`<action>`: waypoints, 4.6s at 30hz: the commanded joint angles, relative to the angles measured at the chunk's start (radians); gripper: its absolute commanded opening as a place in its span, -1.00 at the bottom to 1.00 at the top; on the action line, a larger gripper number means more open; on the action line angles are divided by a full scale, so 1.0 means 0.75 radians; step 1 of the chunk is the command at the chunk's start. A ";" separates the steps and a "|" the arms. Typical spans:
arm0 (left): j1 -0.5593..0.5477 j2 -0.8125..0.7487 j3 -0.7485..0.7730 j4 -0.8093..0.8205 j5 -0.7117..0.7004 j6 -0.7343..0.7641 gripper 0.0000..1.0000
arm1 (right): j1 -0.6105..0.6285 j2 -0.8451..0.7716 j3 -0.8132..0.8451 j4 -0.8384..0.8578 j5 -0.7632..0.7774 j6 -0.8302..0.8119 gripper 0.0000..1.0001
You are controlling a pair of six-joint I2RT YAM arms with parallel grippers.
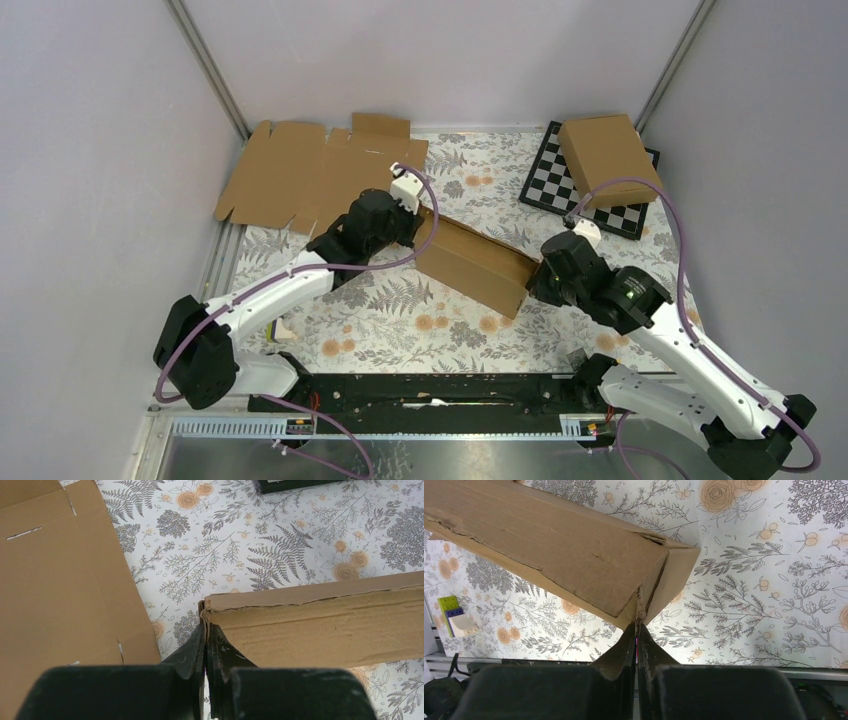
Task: Fold the paper box
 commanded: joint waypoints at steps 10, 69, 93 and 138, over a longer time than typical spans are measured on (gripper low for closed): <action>-0.007 -0.062 -0.157 0.120 -0.033 -0.093 -1.00 | 0.003 0.078 0.230 -0.104 -0.172 -0.443 0.62; -0.007 -0.037 0.179 -0.226 -0.116 -0.183 -1.00 | 0.003 0.142 0.315 -0.186 0.084 -0.471 0.18; -0.020 -0.152 -0.115 -0.042 -0.061 -0.246 -1.00 | 0.002 0.084 0.095 -0.100 -0.031 -0.345 -0.96; -0.034 -0.051 -0.052 -0.080 -0.080 -0.258 -1.00 | 0.003 0.176 0.078 0.104 -0.128 -0.503 -1.00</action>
